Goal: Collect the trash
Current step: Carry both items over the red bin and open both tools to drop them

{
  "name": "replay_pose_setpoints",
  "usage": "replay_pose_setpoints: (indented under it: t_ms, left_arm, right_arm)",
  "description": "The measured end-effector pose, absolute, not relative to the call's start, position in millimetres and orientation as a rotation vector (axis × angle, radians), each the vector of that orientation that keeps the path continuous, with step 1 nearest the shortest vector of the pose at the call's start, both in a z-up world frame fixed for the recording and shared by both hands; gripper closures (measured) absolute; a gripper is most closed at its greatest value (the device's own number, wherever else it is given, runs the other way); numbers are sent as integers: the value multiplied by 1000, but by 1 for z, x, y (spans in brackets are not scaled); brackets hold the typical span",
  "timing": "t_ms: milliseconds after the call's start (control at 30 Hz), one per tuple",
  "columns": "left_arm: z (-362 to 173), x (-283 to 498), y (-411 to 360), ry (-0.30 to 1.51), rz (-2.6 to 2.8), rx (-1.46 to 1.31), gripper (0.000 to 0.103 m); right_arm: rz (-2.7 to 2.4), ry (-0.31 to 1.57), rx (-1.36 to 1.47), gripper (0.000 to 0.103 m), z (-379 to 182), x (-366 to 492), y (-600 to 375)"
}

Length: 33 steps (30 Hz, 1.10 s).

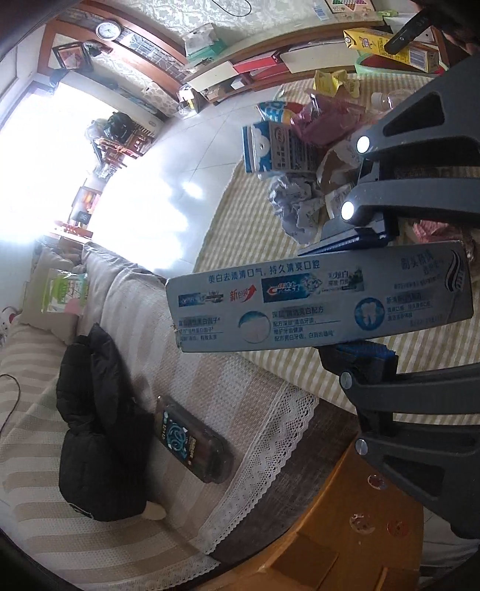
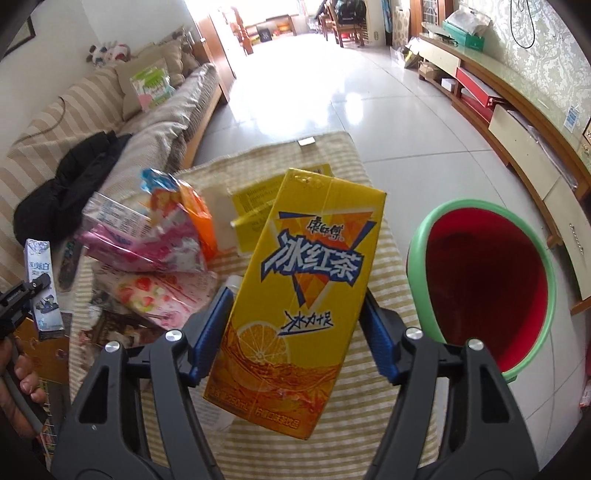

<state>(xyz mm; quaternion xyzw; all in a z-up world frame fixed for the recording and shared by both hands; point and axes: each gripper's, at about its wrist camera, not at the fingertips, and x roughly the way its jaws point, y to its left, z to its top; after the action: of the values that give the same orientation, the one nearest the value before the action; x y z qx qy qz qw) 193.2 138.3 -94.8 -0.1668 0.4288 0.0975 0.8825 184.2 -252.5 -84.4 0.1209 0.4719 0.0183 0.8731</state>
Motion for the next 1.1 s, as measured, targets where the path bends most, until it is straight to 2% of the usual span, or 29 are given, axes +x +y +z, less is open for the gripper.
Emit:
replay_pose_setpoints:
  t_ms: [167, 400, 767, 1100]
  left_arm:
    - [-59, 183, 103, 823, 115, -308, 67]
    - [-31, 187, 11, 811, -117, -234, 67]
    - [-26, 202, -140, 841, -411, -145, 67]
    - [-50, 215, -243, 916, -620, -92, 67]
  right_arm:
    - [57, 922, 272, 37, -58, 176, -257]
    - [32, 876, 311, 37, -41, 163, -287]
    - [-99, 829, 413, 37, -41, 143, -381]
    - [-142, 834, 425, 37, -58, 132, -453]
